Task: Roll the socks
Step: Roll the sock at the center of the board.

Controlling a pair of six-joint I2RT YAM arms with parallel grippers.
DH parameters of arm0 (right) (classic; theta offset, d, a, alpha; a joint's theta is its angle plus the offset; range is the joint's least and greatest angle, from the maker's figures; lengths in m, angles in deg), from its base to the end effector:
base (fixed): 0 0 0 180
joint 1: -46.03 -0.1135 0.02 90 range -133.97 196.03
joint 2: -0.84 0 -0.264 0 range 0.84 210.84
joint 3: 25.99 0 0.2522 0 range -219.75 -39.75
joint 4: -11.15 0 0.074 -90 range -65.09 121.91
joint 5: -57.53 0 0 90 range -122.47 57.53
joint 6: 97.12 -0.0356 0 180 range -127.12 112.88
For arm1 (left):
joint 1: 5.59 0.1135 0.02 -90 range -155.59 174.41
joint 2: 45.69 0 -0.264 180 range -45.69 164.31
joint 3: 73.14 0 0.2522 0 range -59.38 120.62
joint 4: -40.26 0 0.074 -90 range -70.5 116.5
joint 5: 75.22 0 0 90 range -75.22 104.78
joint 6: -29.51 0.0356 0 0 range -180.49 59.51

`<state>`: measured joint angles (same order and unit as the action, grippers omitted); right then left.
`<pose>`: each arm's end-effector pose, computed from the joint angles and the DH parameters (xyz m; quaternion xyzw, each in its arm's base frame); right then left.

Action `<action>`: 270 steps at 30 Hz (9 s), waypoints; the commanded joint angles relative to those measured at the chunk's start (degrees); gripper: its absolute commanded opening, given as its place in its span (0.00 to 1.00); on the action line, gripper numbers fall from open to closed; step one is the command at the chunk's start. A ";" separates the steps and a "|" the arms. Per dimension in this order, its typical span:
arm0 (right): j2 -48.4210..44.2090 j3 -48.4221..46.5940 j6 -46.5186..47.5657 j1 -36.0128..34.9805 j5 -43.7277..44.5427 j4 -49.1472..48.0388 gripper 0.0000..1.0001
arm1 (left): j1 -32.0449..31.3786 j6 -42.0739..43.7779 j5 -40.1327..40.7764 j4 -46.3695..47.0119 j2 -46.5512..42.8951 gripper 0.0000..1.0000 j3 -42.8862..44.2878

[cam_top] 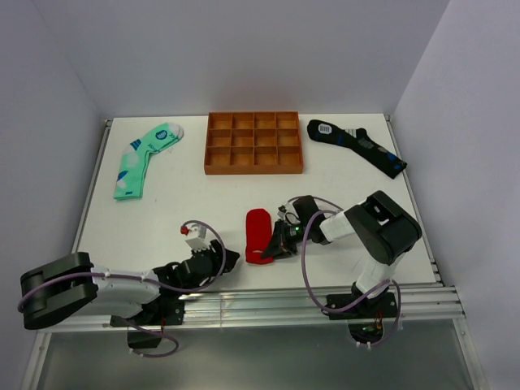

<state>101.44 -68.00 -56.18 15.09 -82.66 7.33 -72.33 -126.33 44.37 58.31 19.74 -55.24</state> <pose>0.2054 0.1550 0.0787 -0.0092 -0.8726 -0.4858 0.0499 0.0840 -0.1510 0.1159 -0.1221 0.8361 -0.3574 0.3979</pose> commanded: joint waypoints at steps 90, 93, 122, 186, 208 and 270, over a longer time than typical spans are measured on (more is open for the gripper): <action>8.12 -9.98 12.49 5.01 13.19 45.18 0.00 | -16.76 74.99 -1.36 67.68 31.87 0.70 4.39; 8.30 -9.81 12.67 5.36 13.02 45.01 0.00 | -15.62 71.92 -6.71 62.33 29.85 0.70 5.00; 8.92 -9.81 13.90 6.07 13.37 44.83 0.00 | -7.62 63.74 -12.62 66.27 34.94 0.68 4.38; 8.65 -9.63 14.69 6.68 13.81 45.44 0.00 | -0.14 60.48 -25.01 53.62 38.28 0.63 10.01; 7.07 -9.19 14.60 6.86 14.51 44.57 0.00 | 0.21 53.98 -29.05 53.26 42.15 0.30 10.27; -0.23 -1.37 0.64 4.40 16.71 25.50 0.00 | 4.34 8.19 -21.42 1.87 8.31 0.51 11.24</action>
<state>97.39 -73.59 -48.60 20.64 -79.23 29.60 -68.14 -114.97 21.13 67.95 29.29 -45.75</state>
